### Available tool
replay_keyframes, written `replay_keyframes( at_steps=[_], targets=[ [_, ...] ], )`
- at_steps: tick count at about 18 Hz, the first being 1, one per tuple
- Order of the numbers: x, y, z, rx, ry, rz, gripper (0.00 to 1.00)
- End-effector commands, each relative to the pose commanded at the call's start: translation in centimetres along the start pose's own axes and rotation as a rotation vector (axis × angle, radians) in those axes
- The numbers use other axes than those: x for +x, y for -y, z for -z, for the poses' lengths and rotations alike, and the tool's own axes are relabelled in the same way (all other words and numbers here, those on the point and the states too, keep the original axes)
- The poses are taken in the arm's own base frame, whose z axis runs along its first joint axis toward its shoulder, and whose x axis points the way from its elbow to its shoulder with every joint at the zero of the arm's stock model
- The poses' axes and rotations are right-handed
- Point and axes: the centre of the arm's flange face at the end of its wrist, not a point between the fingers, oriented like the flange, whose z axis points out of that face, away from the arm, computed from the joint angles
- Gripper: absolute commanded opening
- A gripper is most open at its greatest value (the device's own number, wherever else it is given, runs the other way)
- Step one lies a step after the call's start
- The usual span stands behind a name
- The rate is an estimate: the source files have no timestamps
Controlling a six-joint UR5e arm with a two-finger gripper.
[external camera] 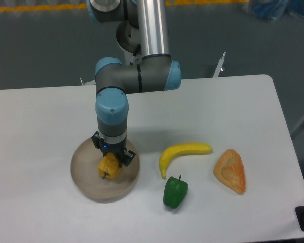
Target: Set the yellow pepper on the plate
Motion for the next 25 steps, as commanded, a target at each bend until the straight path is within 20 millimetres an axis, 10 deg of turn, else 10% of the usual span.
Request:
replay_keyframes(
  at_steps=[6, 13, 25],
  targets=[
    [-1.1, 0.1, 3.7, 0.054, 0.035, 0.009, 1.0],
    [-7.2, -1.5, 10.0, 0.116, 0.143, 0.095, 1.0],
    [-21.0, -11.3, 15.2, 0.069, 0.295, 0.049, 1.0]
  ],
)
